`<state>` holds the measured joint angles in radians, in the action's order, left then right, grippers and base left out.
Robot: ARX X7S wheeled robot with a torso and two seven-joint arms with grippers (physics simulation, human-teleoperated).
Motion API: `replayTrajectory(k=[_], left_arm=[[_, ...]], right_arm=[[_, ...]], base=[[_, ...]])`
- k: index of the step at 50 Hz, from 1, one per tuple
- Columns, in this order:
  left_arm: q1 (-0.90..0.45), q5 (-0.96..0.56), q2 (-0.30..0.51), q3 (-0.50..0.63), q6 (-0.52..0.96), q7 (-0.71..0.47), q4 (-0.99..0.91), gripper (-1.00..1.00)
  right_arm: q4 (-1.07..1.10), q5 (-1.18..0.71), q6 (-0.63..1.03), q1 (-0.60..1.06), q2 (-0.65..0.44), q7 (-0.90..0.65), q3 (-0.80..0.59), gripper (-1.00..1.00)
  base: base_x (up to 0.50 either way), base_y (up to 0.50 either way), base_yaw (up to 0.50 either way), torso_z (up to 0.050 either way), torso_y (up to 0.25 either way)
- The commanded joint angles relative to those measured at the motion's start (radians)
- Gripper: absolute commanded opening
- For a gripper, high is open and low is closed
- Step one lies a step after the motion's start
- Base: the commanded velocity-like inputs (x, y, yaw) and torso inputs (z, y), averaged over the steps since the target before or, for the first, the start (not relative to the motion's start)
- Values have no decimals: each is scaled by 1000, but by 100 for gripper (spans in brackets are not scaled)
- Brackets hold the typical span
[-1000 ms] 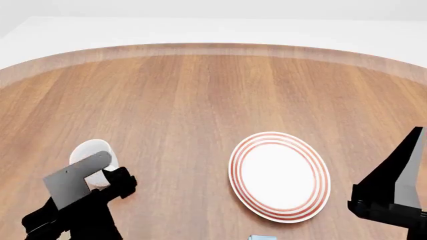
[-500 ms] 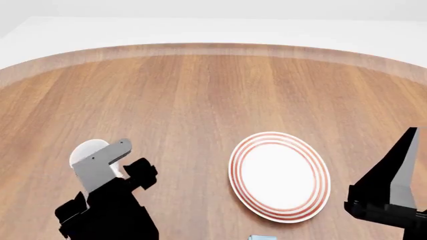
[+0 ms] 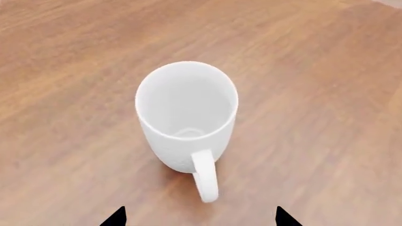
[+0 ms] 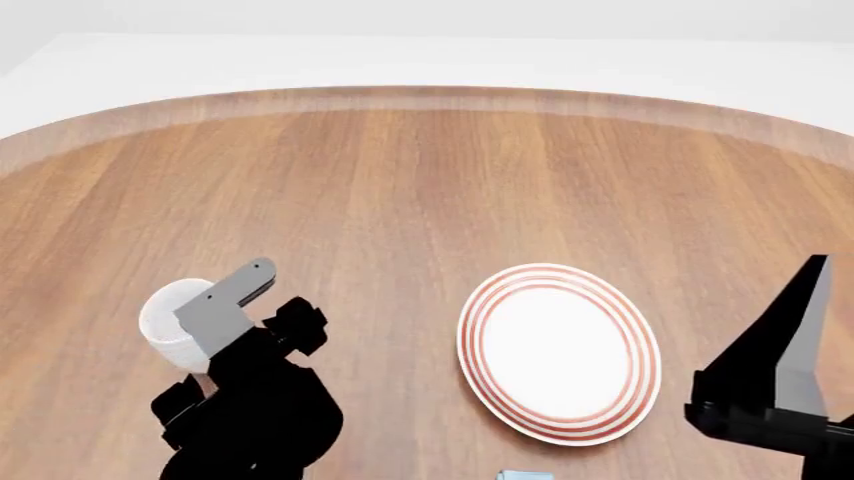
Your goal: Pick up the white mug and put it on the plate, and put the chocolate pudding to the right of the plate.
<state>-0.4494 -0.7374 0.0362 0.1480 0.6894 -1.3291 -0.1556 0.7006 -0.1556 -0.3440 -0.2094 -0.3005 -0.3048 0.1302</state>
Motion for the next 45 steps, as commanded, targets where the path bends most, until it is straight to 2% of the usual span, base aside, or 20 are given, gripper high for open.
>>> replayTrajectory(k=[1,3,5,45], left_arm=[[-43,-6,-5,20,-121,68,140,100],[-52,41,7,48,-147,63,155,100],[-58,11,2,42,-173,117,191,100],[-105,30,33,93,-335,206,462,100]], right_arm=[[-7,17,-5,1,9,19,8,100],[-7,17,-5,1,8,19,7,100],[-8,17,-6,0,7,19,7,100],[-16,19,-13,-2,-4,6,-6,100]], base=[[0,0,0,0,0],[0,0,0,0,0],[0,0,0,0,0],[0,0,0,0,0]])
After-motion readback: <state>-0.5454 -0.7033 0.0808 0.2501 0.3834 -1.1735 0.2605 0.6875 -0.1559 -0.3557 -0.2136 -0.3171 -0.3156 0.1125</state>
